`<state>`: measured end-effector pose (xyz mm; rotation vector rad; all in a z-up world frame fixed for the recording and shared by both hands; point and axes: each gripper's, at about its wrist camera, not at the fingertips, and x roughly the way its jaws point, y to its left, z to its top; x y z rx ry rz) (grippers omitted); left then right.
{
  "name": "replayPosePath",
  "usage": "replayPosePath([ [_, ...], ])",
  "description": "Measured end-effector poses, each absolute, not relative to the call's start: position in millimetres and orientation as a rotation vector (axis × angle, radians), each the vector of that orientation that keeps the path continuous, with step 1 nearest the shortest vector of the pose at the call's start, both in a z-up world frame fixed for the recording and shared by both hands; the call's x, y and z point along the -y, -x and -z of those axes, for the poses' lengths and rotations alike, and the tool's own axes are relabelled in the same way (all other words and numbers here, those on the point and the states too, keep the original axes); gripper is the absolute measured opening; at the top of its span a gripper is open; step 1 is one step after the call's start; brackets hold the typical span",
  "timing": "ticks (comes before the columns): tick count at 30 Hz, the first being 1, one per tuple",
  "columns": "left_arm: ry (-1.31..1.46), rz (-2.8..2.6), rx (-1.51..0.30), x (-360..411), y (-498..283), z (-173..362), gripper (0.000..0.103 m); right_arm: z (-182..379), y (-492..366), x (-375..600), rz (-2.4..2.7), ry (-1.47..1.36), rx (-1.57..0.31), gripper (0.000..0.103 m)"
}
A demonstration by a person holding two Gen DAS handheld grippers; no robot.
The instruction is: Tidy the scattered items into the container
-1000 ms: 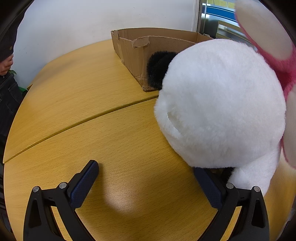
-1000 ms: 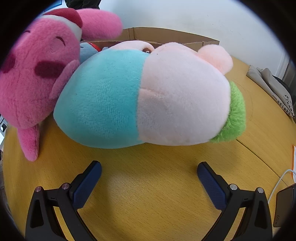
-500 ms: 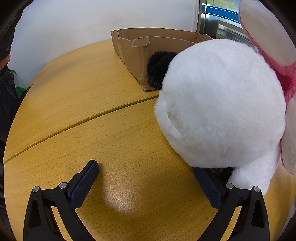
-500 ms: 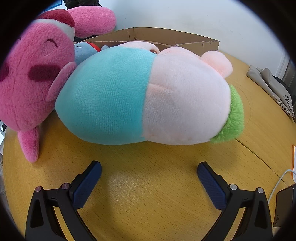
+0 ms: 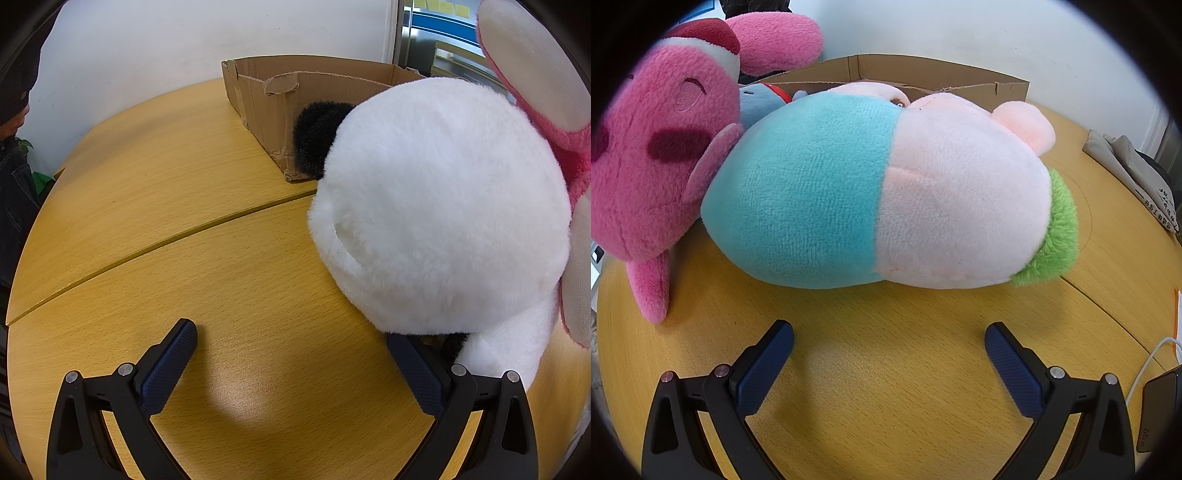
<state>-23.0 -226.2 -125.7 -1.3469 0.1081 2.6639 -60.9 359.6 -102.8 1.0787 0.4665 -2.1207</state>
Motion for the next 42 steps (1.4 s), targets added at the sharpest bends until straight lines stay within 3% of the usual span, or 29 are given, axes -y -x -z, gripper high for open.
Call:
replayPosePath([
  [36,1.363,-2.694,-0.088,223.2,25.3,122.9,0.103,101.6,64.8,-344.2,2.159,-1.097,-0.447,0.103],
  [42,1.380,-2.871,-0.085,224.1,-9.3,111.8,0.103,100.5,38.6,-335.4,2.204,-1.151,-0.431,0.103],
])
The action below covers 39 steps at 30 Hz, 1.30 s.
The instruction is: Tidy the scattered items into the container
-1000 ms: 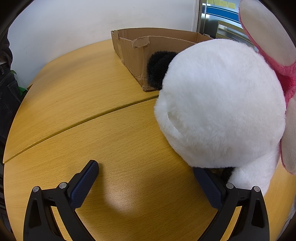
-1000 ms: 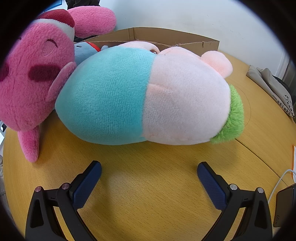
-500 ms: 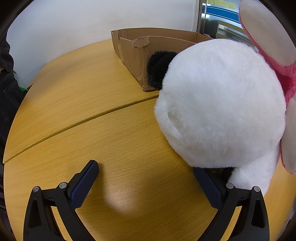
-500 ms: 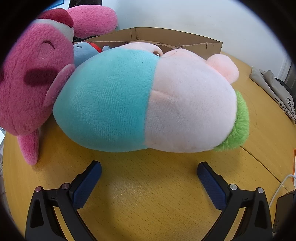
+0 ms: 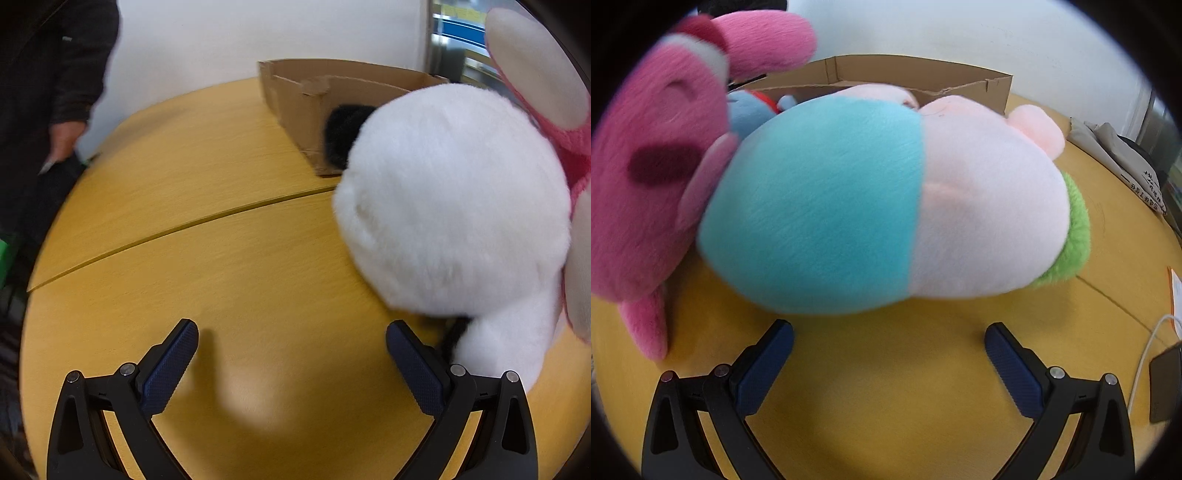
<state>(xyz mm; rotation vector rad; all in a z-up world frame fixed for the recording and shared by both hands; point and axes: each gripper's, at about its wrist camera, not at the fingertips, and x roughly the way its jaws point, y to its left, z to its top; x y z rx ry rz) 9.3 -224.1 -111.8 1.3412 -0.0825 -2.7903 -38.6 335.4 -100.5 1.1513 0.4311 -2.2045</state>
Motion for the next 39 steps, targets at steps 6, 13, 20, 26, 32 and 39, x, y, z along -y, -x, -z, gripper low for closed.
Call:
replayPosePath([
  [6,-1.020,2.724,0.017,194.2,-91.1,52.1,0.103,84.4,-29.6,-354.7,2.363,-1.229,-0.512,0.103],
  [13,-0.871,2.838,-0.138,119.5,-127.8,9.8,0.103,7.8,-117.9,-358.9,2.677,-0.817,-0.027,0.103],
  [20,-0.870,2.986,-0.047,12.7,-100.7,-7.2,0.103,-38.0,-144.8,-301.3,2.621,-0.677,0.159,0.103],
  [26,-0.876,2.969,-0.135,-8.0,-100.0,-19.9,0.103,-40.3,-150.2,-271.1,2.715,-0.763,0.119,0.103],
  [32,-0.846,2.932,-0.189,-7.0,-112.9,-18.4,0.103,-24.4,-146.7,-260.3,2.758,-0.915,0.084,0.103],
  [39,-0.895,2.918,-0.194,-9.8,-111.4,-15.0,0.103,-23.8,-152.4,-256.0,2.787,-0.940,0.029,0.103],
])
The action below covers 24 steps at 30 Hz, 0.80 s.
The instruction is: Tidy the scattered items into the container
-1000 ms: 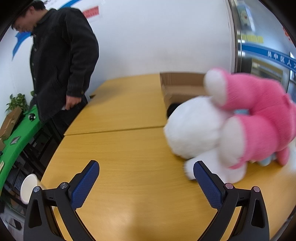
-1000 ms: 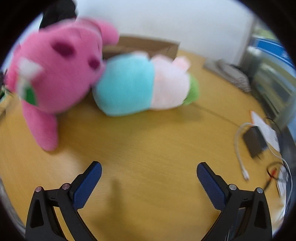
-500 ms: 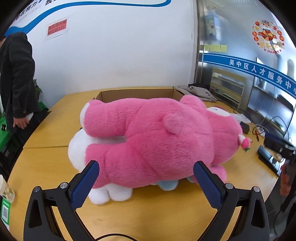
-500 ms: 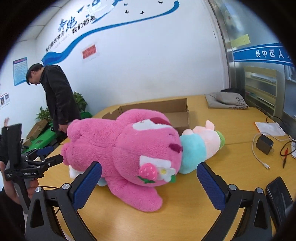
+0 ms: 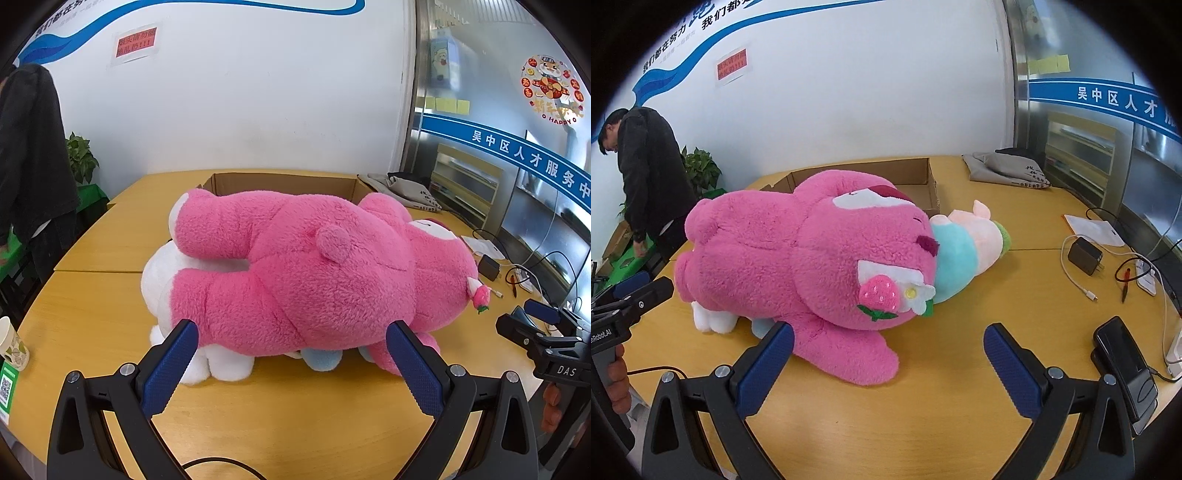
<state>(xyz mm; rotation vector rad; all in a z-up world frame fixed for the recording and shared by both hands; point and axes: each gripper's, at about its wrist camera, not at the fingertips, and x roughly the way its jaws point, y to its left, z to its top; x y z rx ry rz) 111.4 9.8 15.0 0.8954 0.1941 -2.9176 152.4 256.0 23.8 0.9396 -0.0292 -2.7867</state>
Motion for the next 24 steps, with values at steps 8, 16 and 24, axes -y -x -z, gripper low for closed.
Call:
replayPosePath([
  [8,-0.958,2.928,-0.231,-8.6,-100.0,-16.7,0.103,-24.3,-149.8,-258.1,2.769,-0.946,0.037,0.103],
  [16,-0.983,2.952,-0.253,-5.9,-86.4,-14.4,0.103,-17.1,-142.4,-256.5,2.749,-0.956,0.037,0.103],
  [24,-1.005,3.015,-0.295,11.2,-47.0,-29.4,0.103,-35.2,-116.5,-272.7,2.714,-0.846,0.163,0.103],
])
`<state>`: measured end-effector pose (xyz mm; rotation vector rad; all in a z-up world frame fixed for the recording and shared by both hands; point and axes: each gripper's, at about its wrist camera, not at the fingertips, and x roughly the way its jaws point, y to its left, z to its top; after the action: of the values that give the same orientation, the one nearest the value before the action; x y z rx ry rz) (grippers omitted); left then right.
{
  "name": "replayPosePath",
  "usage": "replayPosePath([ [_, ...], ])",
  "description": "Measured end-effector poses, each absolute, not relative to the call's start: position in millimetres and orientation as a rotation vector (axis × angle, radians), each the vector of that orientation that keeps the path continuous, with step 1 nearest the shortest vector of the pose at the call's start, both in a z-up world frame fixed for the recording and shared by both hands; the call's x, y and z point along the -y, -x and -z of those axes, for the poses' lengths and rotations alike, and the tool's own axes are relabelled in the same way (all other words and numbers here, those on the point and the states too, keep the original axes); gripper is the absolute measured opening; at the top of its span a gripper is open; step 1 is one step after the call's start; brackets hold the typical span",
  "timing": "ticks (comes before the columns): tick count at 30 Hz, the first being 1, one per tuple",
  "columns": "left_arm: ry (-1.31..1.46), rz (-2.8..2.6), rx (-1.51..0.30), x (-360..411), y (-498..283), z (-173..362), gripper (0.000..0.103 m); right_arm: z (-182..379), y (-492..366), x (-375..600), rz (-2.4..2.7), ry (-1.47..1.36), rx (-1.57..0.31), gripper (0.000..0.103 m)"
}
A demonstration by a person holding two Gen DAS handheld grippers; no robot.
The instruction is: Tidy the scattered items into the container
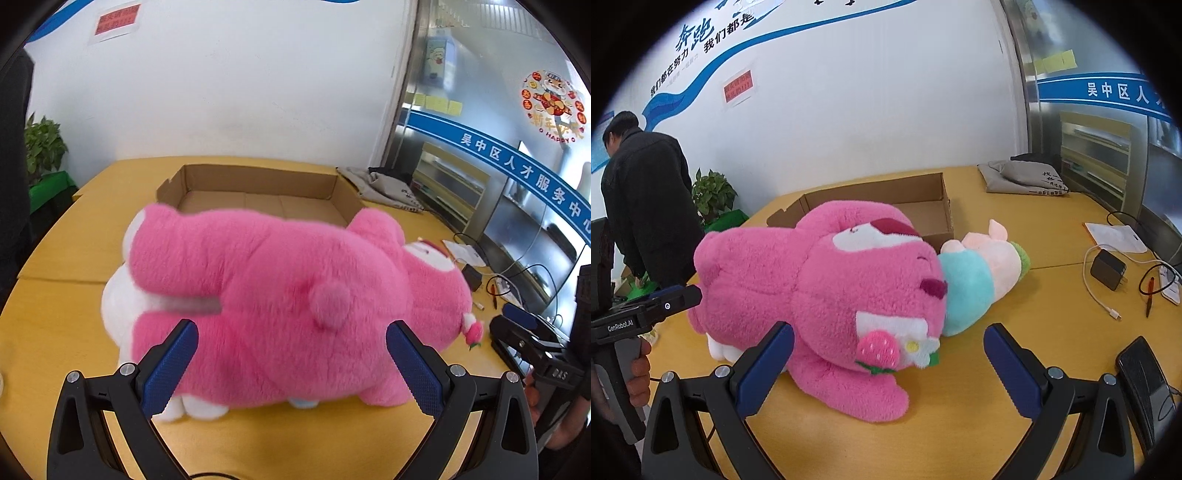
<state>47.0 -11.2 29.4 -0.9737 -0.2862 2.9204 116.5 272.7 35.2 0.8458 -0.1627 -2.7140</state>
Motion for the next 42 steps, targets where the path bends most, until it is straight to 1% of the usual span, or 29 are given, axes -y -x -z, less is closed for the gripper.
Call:
replayPosePath([
  [3,1.021,-2.894,0.251,12.4,-18.7,-24.7,0.103,-30.0,-87.9,-273.9,2.690,-0.857,0.198,0.103],
  [4,1.047,-2.867,0.220,10.8,-8.4,-18.9,0.099,-24.7,-76.1,-272.7,2.690,-0.869,0.201,0.103],
  [6,1.097,-2.833,0.203,10.5,4.3,-6.6,0.089,-10.1,-56.0,-267.8,2.677,-0.909,0.187,0.095],
  [7,1.091,-2.832,0.218,12.1,5.1,-3.8,0.085,-1.5,-48.0,-264.7,2.658,-0.931,0.189,0.093],
  [8,1.068,-2.832,0.221,13.2,3.2,-3.7,0.083,4.3,-44.5,-263.3,2.636,-0.931,0.211,0.084],
  [9,1.052,-2.830,0.220,14.7,0.6,-4.2,0.078,7.4,-44.3,-262.7,2.610,-0.915,0.241,0.075],
  [10,1.047,-2.821,0.233,17.2,-1.5,-3.9,0.072,8.0,-46.6,-262.2,2.606,-0.893,0.251,0.075],
  [12,1.047,-2.802,0.265,21.6,-5.1,-3.0,0.066,7.9,-52.0,-258.0,2.614,-0.861,0.222,0.068],
  [13,1.042,-2.798,0.274,22.6,-7.0,-3.1,0.063,7.7,-53.9,-256.5,2.614,-0.852,0.220,0.066],
  [15,1.027,-2.795,0.305,24.8,-11.0,-4.4,0.058,5.5,-58.3,-254.1,2.619,-0.840,0.222,0.059],
  [16,1.022,-2.794,0.332,27.5,-13.0,-5.4,0.055,3.0,-62.1,-252.6,2.624,-0.827,0.217,0.057],
  [18,1.011,-2.791,0.367,33.0,-15.9,-9.6,0.052,-5.9,-70.5,-251.1,2.628,-0.784,0.210,0.051],
  [21,0.980,-2.805,0.379,38.4,-21.4,-22.5,0.052,-27.2,-80.2,-246.9,2.620,-0.717,0.208,0.048],
  [24,0.906,-2.826,0.393,45.9,-21.9,-46.2,0.052,-52.0,-80.9,-242.6,2.616,-0.660,0.202,0.048],
  [29,0.799,-2.866,0.357,60.5,11.6,-99.5,0.052,-97.8,-58.6,-234.1,2.625,-0.534,0.196,0.048],
  [33,0.743,-2.876,0.301,83.2,73.5,-137.1,0.052,-135.2,-11.2,-227.2,2.650,-0.439,0.183,0.048],
  [36,0.763,-2.857,0.316,108.7,135.1,-150.9,0.052,-156.2,37.7,-224.0,2.671,-0.403,0.193,0.048],
  [39,0.815,-2.842,0.327,128.4,199.3,-148.3,0.052,-164.8,89.6,-218.8,2.707,-0.407,0.194,0.048],
  [42,0.916,-2.815,0.357,139.5,263.9,-128.3,0.053,-156.7,141.0,-218.5,2.743,-0.461,0.227,0.049],
])
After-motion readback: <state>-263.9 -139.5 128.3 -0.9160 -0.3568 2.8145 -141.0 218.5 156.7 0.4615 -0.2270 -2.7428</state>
